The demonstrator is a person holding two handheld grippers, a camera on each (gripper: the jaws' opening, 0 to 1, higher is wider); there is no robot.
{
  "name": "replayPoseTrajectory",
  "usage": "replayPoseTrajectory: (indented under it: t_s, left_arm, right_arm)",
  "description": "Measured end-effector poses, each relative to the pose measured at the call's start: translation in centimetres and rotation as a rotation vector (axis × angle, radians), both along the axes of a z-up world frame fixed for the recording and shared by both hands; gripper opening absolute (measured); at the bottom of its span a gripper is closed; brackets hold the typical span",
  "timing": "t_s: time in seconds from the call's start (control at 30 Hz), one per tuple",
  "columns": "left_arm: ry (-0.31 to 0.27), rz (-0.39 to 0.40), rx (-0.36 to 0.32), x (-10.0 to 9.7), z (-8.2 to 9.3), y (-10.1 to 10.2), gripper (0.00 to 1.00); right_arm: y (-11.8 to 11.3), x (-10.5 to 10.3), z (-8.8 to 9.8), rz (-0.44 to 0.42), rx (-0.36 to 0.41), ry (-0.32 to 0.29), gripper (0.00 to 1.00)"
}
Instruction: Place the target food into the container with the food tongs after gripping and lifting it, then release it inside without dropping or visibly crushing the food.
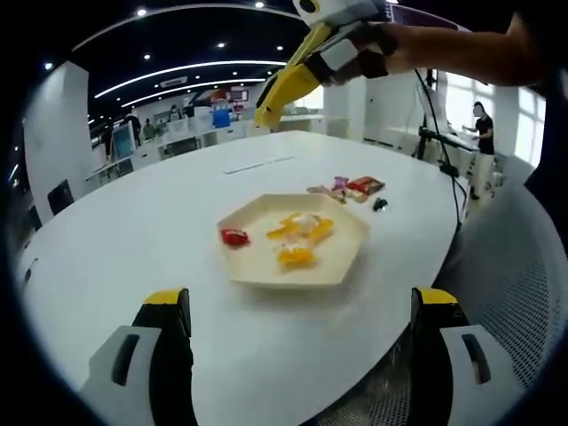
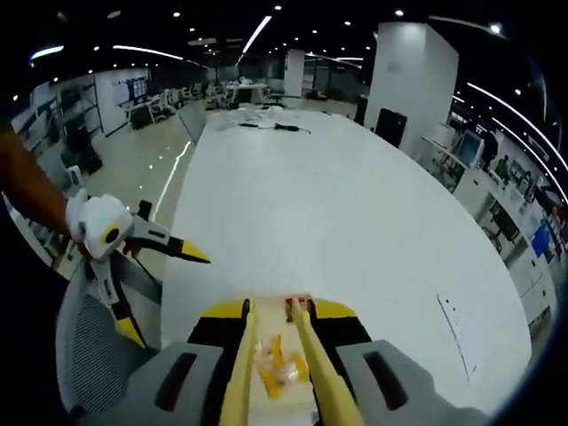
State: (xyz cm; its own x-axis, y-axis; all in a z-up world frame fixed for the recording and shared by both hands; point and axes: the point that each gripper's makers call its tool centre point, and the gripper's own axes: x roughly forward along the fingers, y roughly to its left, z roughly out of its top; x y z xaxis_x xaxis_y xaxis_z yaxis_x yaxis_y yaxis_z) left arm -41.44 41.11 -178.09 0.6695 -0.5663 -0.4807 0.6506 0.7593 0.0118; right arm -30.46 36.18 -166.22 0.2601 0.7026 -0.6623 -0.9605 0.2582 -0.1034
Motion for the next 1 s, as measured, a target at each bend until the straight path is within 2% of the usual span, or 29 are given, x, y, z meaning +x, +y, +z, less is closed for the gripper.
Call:
replayPoseTrajectory:
  t_s: [0.43,0.5,0.77,1.0]
  left_arm:
    - [0.007,-0.007,0.012,-0.1,-0.2,0.0,0.99]
    - [0.011,-0.009,0.014,-0.1,-0.4,0.0,0.99]
    - [0.018,-0.005,0.016,-0.1,-0.5,0.1,0.99]
    - [0.027,-0.006,0.025,-0.1,-0.7,0.2,0.99]
  right_arm:
    - [-1.3,0.6,1.2,-0.037,0.046,-0.028,0.26]
    - [-1.3,0.8,1.8,-0.038,0.074,-0.054,0.26]
    - [-1.8,0.8,3.0,-0.046,0.111,-0.063,0.26]
    - [-4.3,0.6,3.5,-0.066,0.140,-0.061,0.26]
